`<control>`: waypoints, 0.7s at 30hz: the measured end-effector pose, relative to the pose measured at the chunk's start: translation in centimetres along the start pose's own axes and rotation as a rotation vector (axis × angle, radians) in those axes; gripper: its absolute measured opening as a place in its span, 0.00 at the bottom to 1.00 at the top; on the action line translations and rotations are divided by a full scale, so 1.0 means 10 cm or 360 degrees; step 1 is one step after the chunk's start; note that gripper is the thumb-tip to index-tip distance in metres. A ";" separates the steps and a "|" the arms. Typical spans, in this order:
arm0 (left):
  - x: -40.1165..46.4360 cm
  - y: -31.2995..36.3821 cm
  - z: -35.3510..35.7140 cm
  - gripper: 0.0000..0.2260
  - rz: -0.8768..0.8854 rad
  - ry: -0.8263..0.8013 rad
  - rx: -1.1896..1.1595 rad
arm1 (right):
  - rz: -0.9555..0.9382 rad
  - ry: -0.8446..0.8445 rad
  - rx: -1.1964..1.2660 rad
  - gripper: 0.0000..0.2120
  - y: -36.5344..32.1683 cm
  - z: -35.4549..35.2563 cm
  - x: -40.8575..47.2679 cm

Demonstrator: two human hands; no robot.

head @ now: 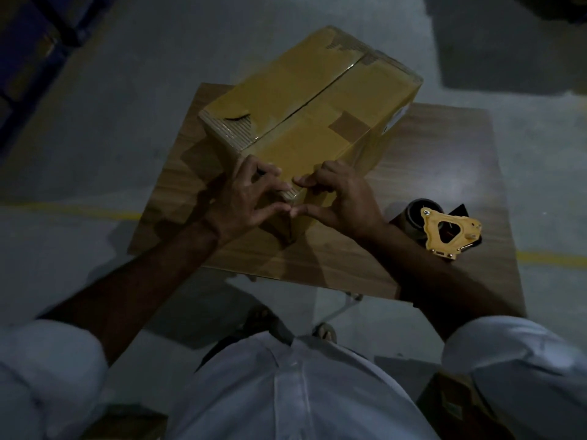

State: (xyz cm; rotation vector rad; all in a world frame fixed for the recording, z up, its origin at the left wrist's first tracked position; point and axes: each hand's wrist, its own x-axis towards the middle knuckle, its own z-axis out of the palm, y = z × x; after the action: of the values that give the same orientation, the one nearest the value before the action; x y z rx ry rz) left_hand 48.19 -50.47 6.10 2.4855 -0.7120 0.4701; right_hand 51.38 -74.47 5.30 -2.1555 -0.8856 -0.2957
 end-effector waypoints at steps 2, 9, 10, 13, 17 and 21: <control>-0.02 -0.03 0.06 0.17 0.0111 0.0046 0.0090 | -0.0006 0.0009 0.0039 0.25 0.03 0.02 0.00; -0.08 -0.02 0.31 0.19 0.0297 0.0357 0.0277 | -0.0061 -0.0004 -0.0058 0.16 0.11 0.04 -0.02; -0.08 -0.03 0.32 0.20 0.0294 0.0350 0.0271 | -0.0063 0.0008 -0.0079 0.16 0.10 0.06 -0.02; -0.09 -0.07 0.34 0.20 0.0303 0.0324 0.0216 | -0.0062 0.0058 -0.0112 0.16 0.07 0.09 -0.07; -0.12 -0.07 0.48 0.17 0.0253 0.0426 0.0221 | -0.0035 0.0084 -0.0111 0.17 0.02 0.10 -0.12; -0.16 -0.02 0.67 0.16 0.0172 0.0561 0.0335 | -0.0024 0.0051 -0.0079 0.18 0.01 0.10 -0.14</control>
State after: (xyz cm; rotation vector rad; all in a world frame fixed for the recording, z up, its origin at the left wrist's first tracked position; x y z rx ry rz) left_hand 48.23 -53.44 -0.13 2.4640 -0.6823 1.0404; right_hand 50.30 -74.49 3.92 -2.1843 -0.8853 -0.3625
